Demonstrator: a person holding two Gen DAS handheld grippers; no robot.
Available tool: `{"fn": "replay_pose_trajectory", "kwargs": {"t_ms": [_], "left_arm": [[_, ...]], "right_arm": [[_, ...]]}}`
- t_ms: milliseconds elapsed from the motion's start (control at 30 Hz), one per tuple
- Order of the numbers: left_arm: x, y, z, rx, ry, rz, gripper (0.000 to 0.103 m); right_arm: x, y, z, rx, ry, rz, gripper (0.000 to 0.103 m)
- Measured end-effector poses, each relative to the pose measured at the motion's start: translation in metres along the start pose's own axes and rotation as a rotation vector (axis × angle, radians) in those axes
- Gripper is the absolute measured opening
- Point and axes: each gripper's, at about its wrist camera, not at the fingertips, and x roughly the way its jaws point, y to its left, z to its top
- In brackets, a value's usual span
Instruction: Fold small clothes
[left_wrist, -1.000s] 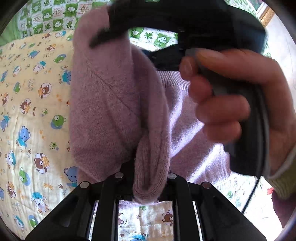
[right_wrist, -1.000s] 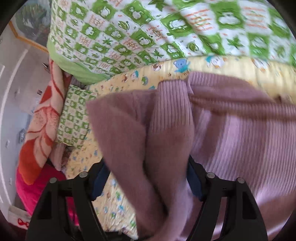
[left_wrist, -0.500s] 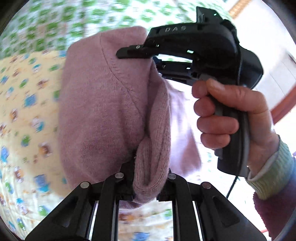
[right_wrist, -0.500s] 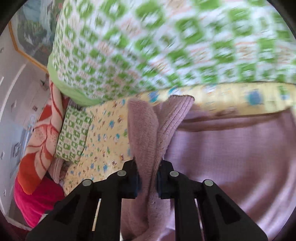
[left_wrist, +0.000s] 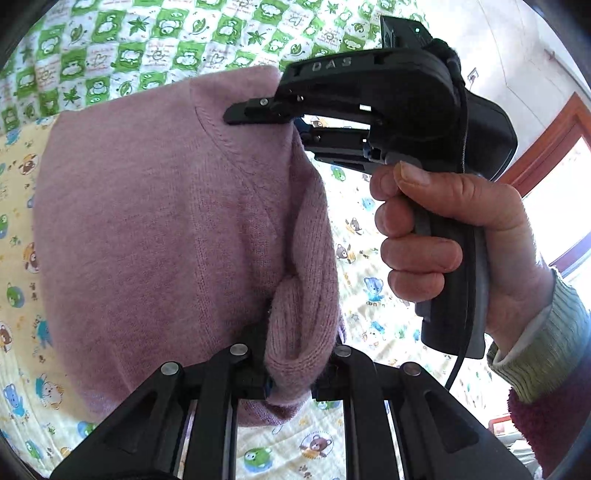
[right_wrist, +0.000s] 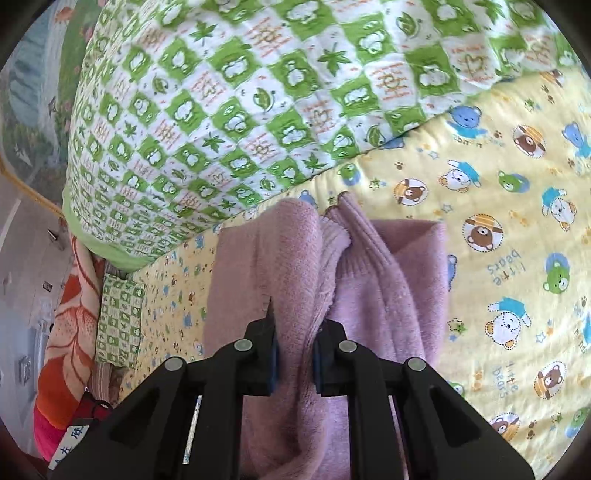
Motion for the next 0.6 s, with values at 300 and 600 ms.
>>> {"fn": "replay_pose_trajectory", "kwargs": {"t_ms": [300, 600], "left_arm": [[0.036, -0.018, 0.016, 0.0, 0.027, 0.006, 0.012], [0.063, -0.029, 0.021, -0.007, 0.069, 0.006, 0.014]], "right_arm": [[0.005, -0.011, 0.01, -0.032, -0.007, 0.006, 0.015], [0.021, -0.04, 0.005, -0.007, 0.021, -0.035, 0.015]]}}
